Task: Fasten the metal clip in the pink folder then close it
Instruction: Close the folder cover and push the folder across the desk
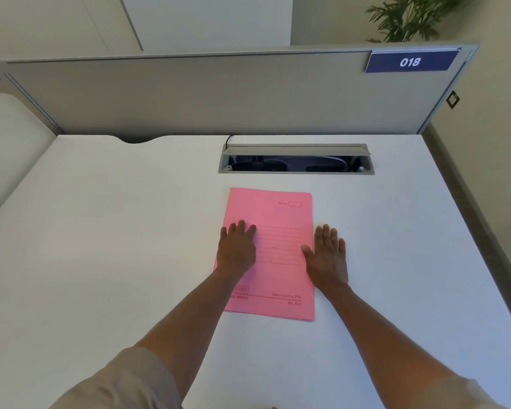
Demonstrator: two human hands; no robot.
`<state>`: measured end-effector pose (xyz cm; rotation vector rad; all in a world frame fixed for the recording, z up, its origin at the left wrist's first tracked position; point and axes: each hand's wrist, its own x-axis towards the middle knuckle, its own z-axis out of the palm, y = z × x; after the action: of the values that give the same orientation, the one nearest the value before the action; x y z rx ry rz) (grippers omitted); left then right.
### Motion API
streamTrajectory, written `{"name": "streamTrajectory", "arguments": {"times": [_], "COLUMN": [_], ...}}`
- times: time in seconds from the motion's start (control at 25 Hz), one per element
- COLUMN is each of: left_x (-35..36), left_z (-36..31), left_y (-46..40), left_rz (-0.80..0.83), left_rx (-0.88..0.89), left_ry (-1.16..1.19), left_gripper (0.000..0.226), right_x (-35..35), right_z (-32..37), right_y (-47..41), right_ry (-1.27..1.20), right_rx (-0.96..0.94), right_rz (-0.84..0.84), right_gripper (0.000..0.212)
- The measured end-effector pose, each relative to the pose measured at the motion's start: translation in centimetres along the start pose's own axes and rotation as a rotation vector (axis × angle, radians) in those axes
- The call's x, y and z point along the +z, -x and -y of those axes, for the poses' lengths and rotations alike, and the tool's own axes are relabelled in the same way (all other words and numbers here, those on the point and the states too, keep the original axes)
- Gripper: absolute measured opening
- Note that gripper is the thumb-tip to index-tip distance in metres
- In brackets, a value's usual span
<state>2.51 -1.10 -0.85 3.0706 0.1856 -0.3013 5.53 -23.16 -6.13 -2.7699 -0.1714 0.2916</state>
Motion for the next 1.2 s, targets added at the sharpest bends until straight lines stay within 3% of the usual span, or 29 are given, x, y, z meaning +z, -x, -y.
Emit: {"name": "streamTrajectory", "arguments": {"times": [0.24, 0.4, 0.68, 0.88, 1.2], "left_x": [0.2, 0.5, -0.5, -0.2, 0.2], "left_z": [2.5, 3.2, 4.9, 5.7, 6.0], "left_y": [1.2, 1.0, -0.1, 0.2, 0.7], "left_rz": [0.013, 0.121, 0.196, 0.047, 0.062], "left_rx": [-0.282, -0.318, -0.443, -0.525, -0.649], "left_ry": [0.109, 0.234, 0.594, 0.990, 1.444], "left_gripper": [0.056, 0.068, 0.069, 0.051, 0.021], "right_x": [0.8, 0.8, 0.6, 0.7, 0.3], "right_z": [3.2, 4.5, 5.1, 5.4, 6.2], "right_y": [1.3, 1.7, 1.4, 1.2, 0.8], "right_ry": [-0.002, 0.031, 0.047, 0.027, -0.107], "right_rx": [0.015, 0.025, 0.044, 0.065, 0.166], "right_rz": [-0.037, -0.112, -0.089, -0.092, -0.106], "right_gripper": [0.072, 0.061, 0.055, 0.052, 0.052]}}
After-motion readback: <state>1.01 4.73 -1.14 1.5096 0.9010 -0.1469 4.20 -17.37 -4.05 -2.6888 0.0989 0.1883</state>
